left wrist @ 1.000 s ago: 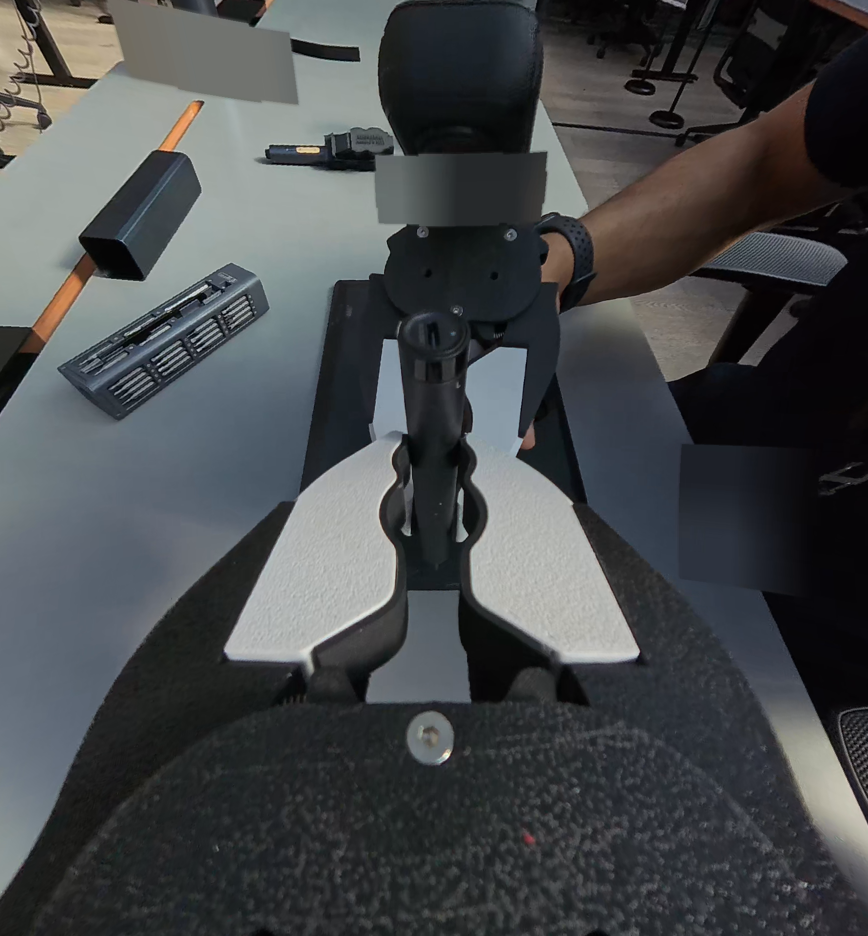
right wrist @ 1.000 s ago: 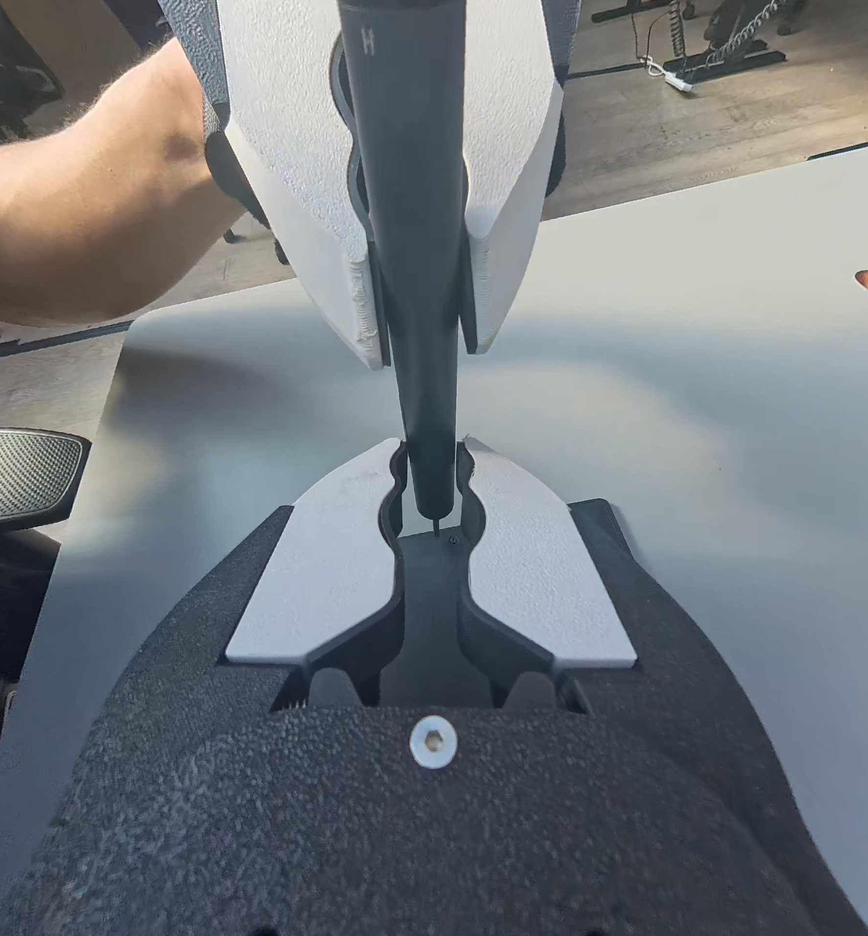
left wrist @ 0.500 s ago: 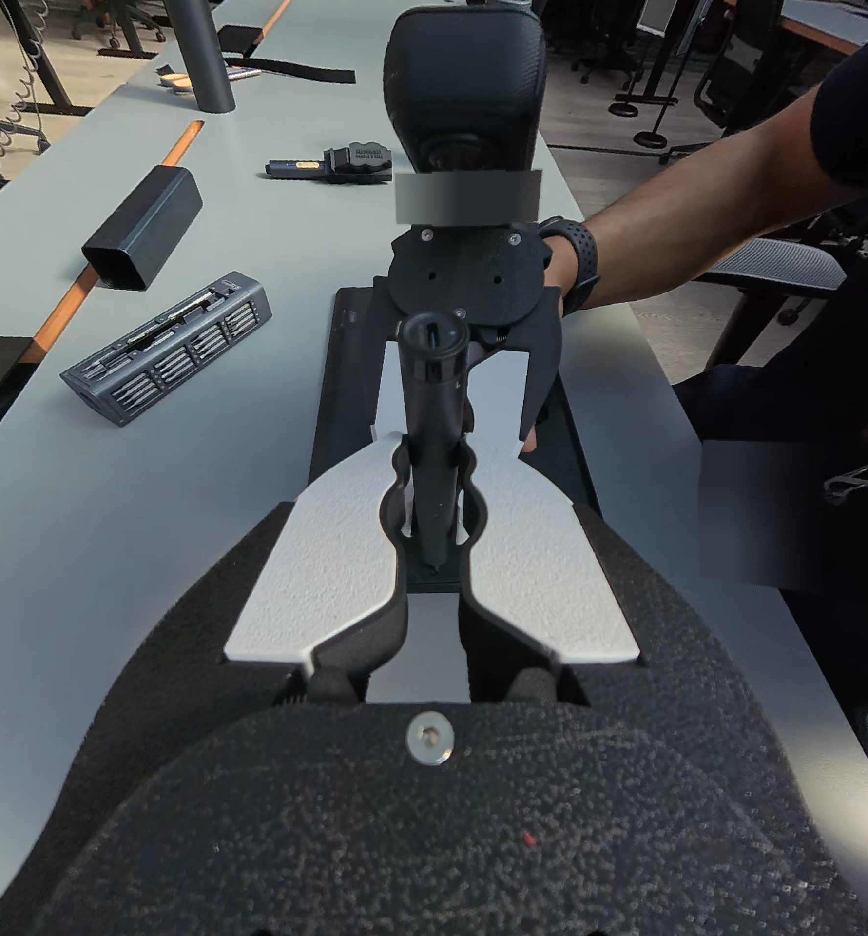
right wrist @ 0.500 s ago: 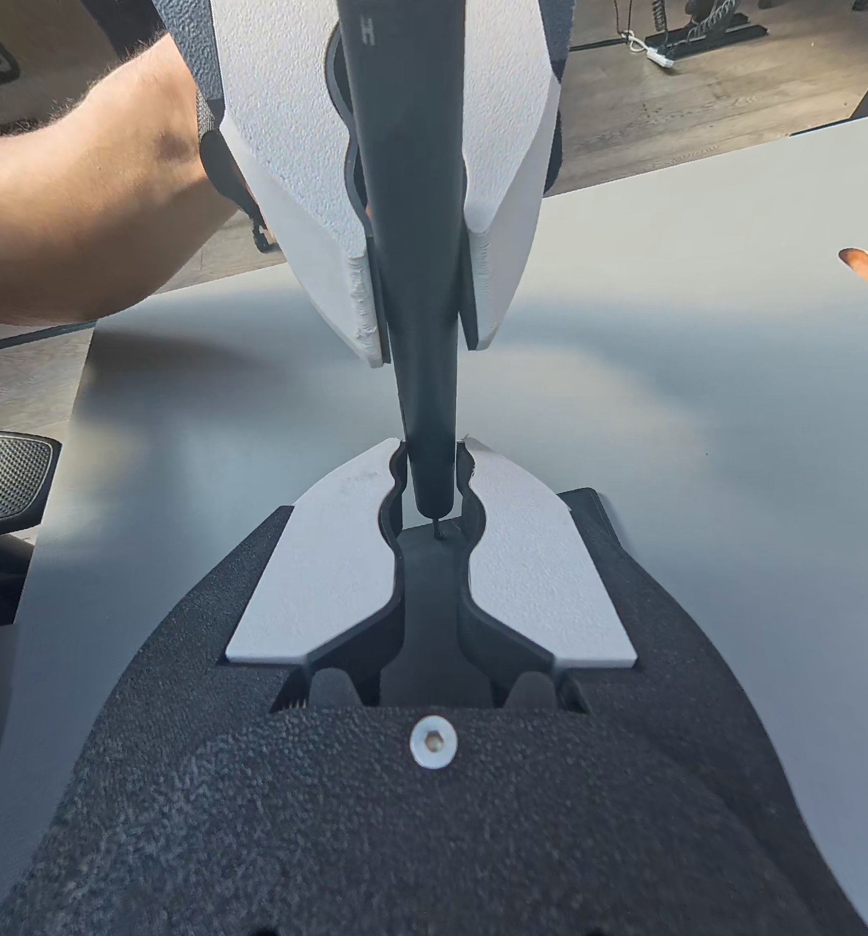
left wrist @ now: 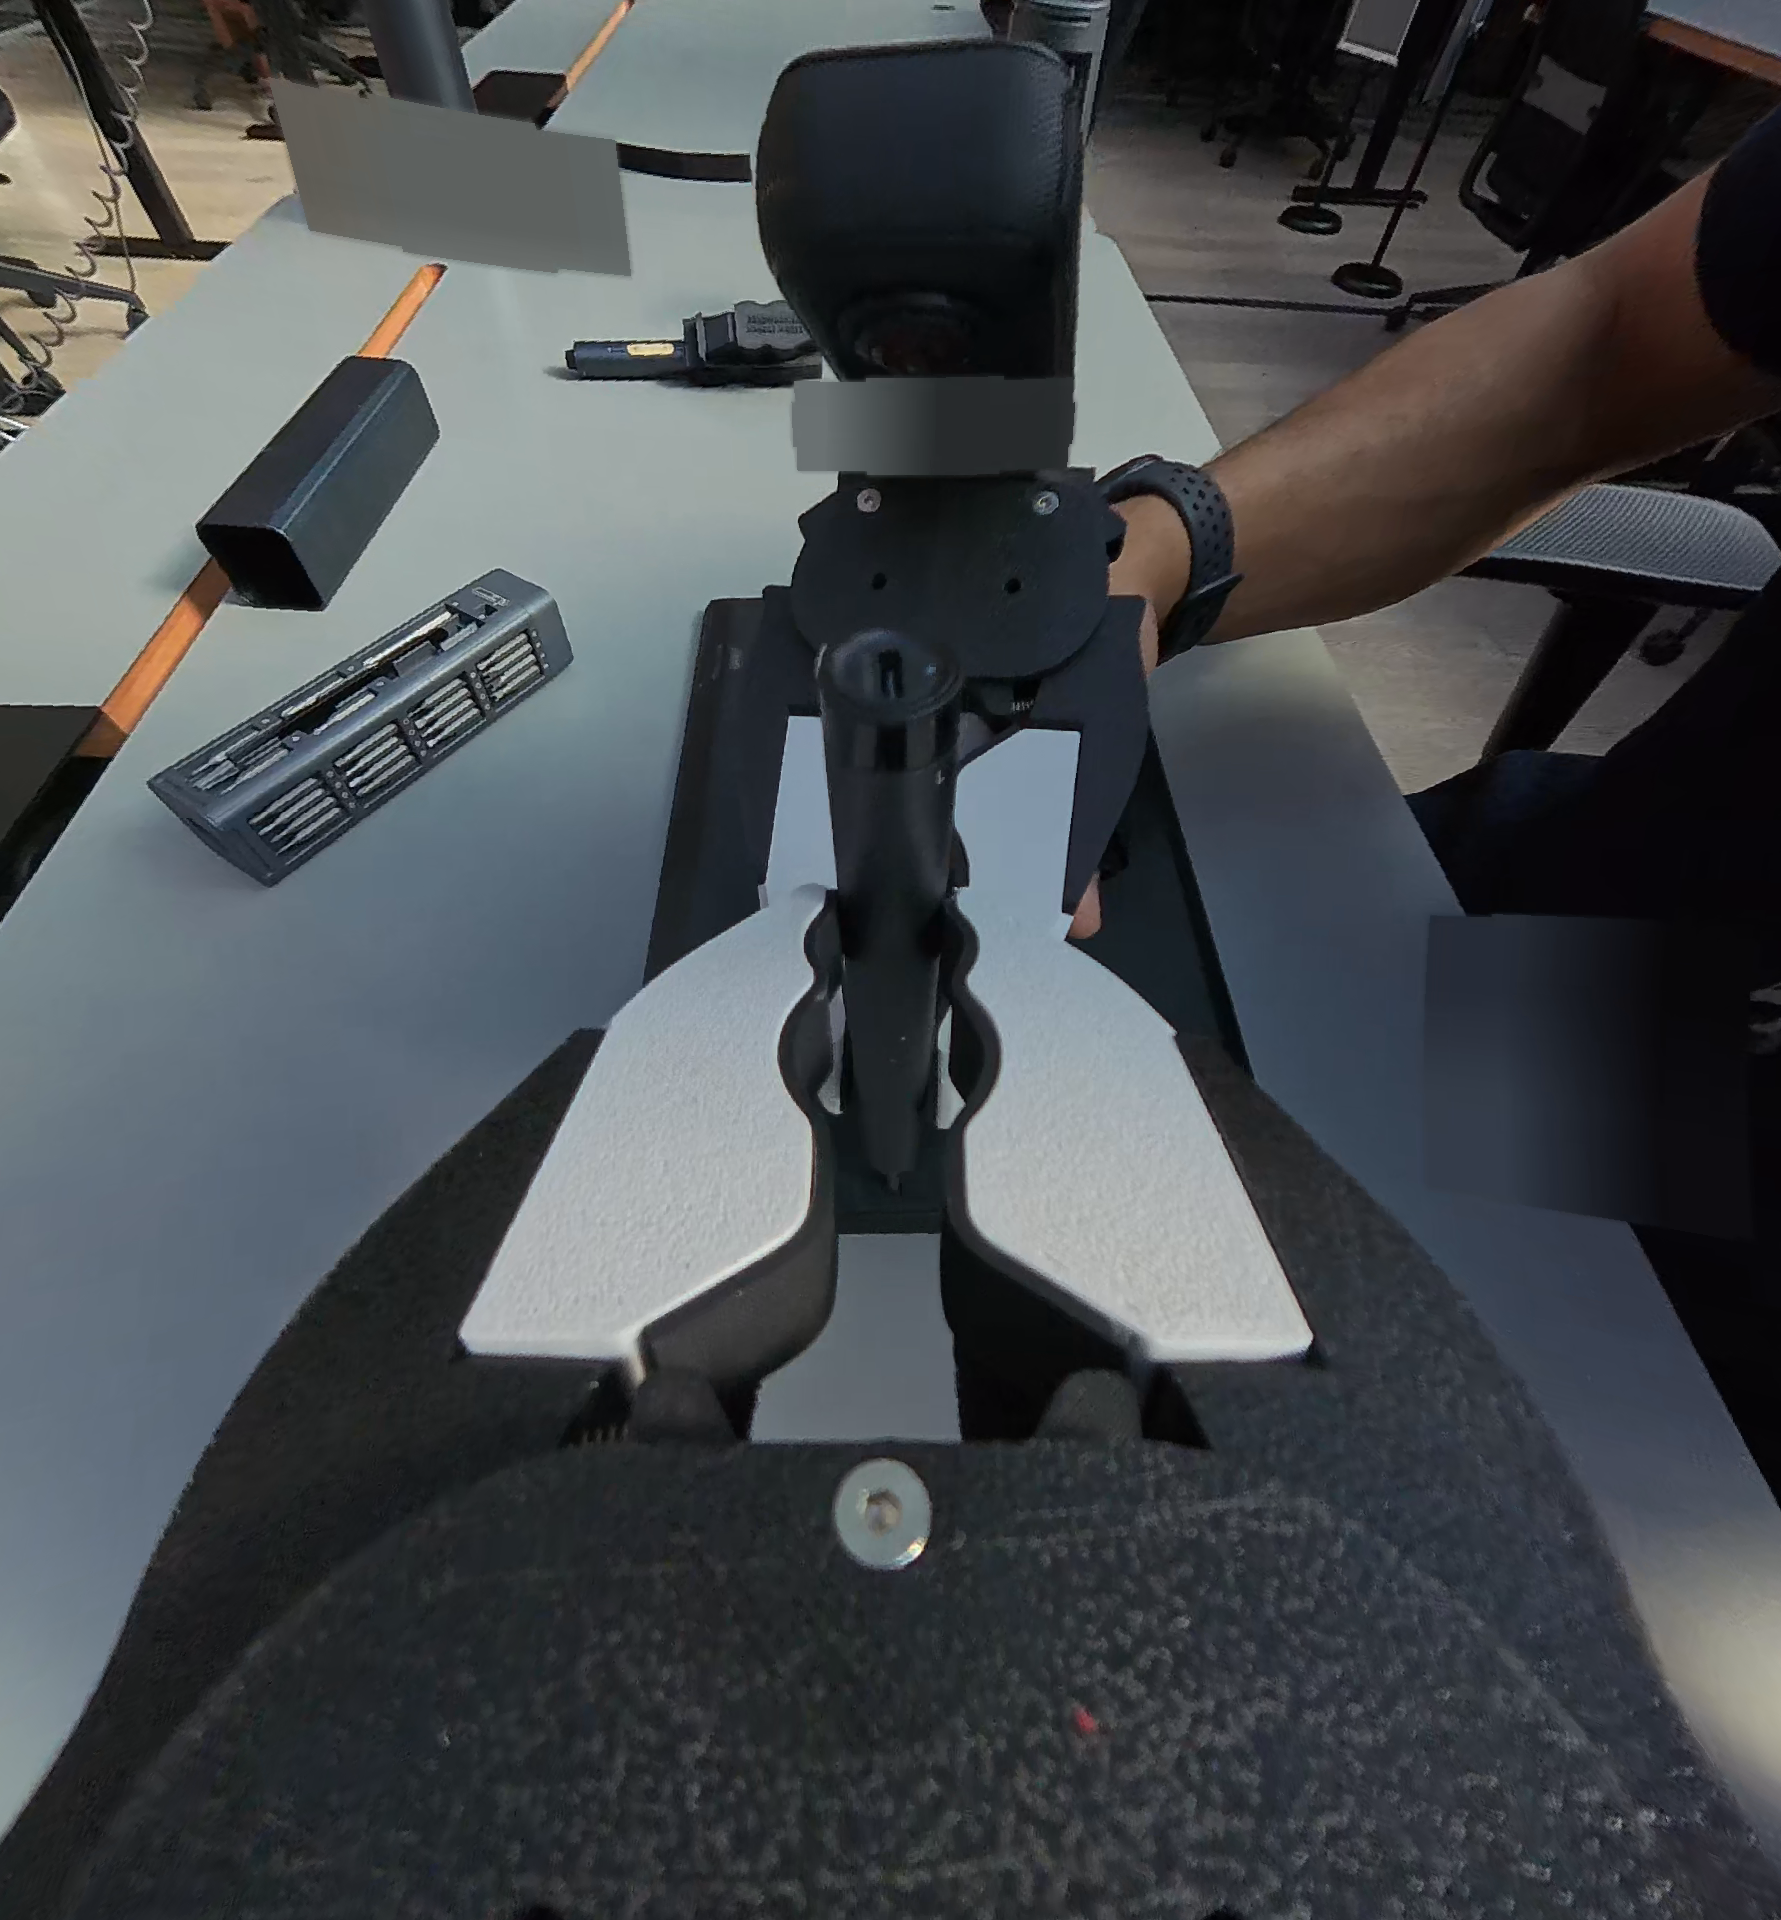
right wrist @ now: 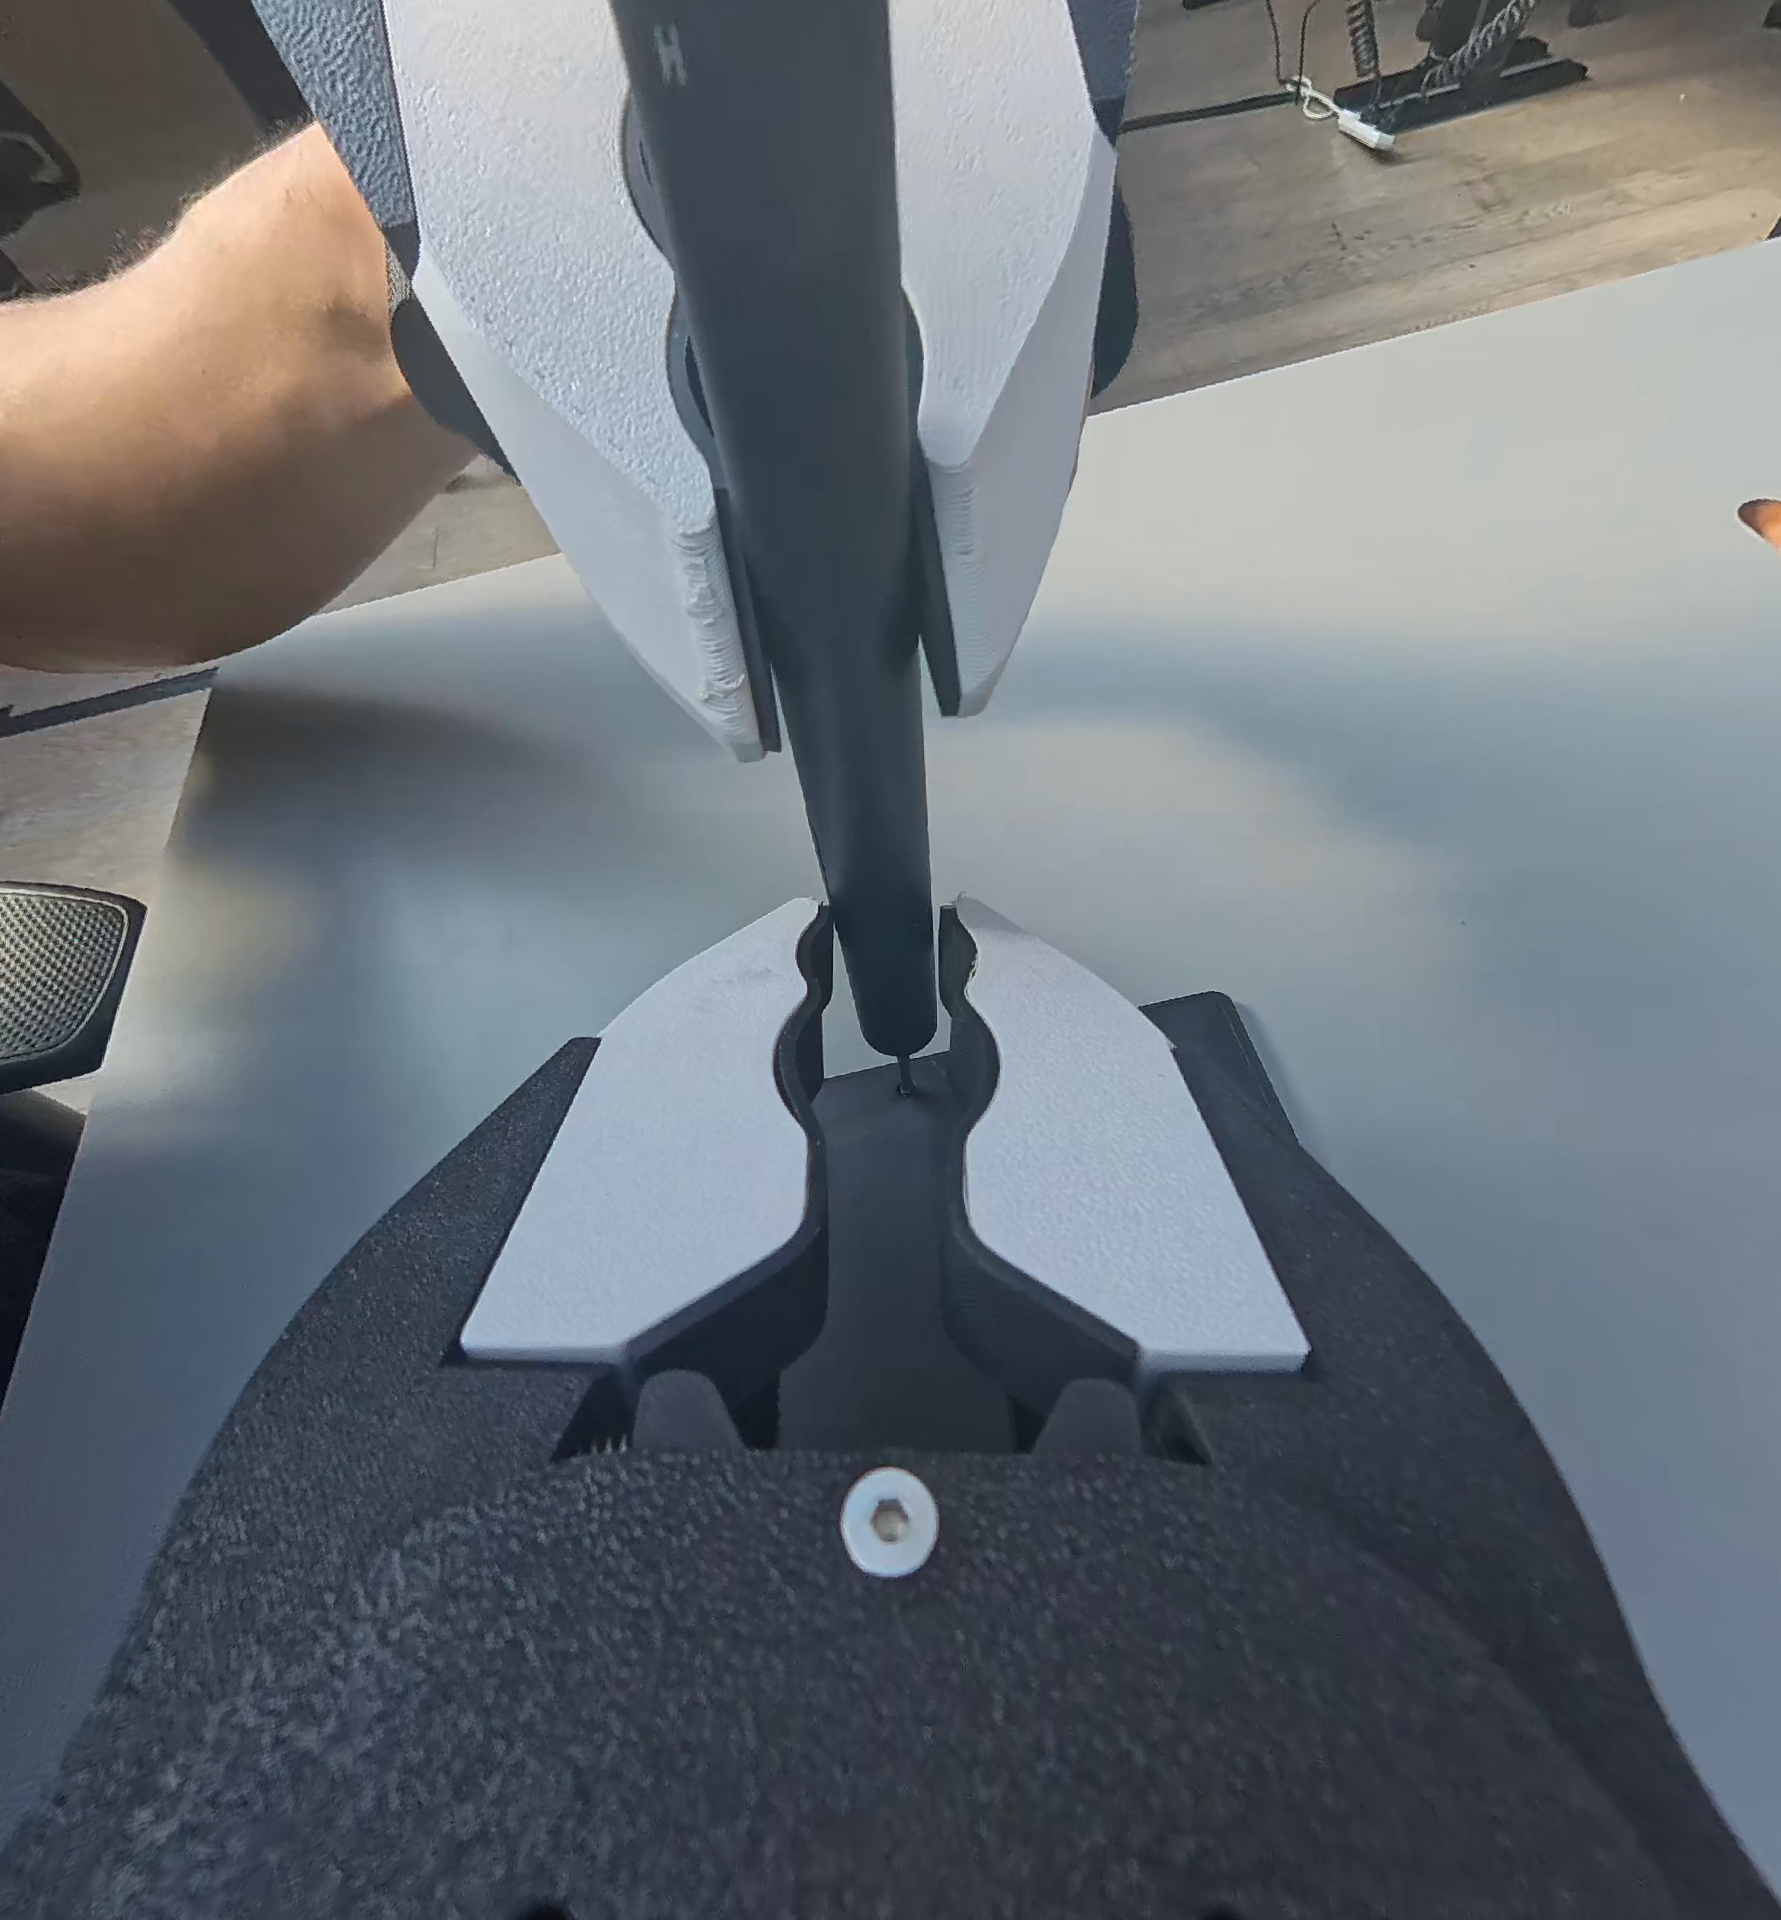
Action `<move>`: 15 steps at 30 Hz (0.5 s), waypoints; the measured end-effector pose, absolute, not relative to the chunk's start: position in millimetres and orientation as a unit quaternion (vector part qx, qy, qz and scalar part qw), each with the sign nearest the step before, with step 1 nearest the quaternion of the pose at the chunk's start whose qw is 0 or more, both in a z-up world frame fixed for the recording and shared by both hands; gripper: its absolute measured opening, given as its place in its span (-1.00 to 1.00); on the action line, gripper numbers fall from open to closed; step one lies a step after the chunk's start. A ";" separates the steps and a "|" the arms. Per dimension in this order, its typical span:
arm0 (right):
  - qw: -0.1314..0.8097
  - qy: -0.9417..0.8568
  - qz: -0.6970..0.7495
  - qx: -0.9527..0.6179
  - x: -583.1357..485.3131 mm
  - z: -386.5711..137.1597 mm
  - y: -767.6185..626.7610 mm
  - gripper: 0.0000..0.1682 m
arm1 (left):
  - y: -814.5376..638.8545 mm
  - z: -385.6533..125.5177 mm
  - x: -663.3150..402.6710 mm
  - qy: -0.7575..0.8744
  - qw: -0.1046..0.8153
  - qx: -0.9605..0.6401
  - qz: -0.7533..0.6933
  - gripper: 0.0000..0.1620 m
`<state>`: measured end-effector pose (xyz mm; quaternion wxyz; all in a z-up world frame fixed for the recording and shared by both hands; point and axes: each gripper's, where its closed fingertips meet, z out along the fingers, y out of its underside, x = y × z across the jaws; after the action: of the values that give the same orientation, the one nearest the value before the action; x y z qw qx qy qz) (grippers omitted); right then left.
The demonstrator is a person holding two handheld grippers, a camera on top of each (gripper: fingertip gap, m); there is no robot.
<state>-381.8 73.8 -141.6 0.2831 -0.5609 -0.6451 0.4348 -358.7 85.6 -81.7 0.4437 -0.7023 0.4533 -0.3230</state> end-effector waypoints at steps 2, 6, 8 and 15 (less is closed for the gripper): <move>0.286 -0.653 0.435 -0.550 -379.6 -141.6 70.9 -0.79 | 82.4 -81.5 -355.9 0.455 0.452 -0.701 -0.314 -0.78; 0.307 -0.681 0.412 -0.522 -378.5 -142.7 70.8 -0.80 | 81.4 -81.7 -358.6 0.423 0.463 -0.726 -0.282 -0.79; 0.304 -0.694 0.411 -0.507 -379.1 -142.9 70.1 -0.80 | 80.9 -82.0 -360.4 0.402 0.464 -0.742 -0.270 -0.79; 0.291 -0.723 0.421 -0.464 -379.2 -142.9 68.1 -0.80 | 80.7 -82.9 -362.9 0.361 0.459 -0.780 -0.227 -0.79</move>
<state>-379.2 68.1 -142.9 0.2907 -0.4642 -0.7230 0.4210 -362.9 80.7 -82.9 0.4590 -0.7795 0.3608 -0.2269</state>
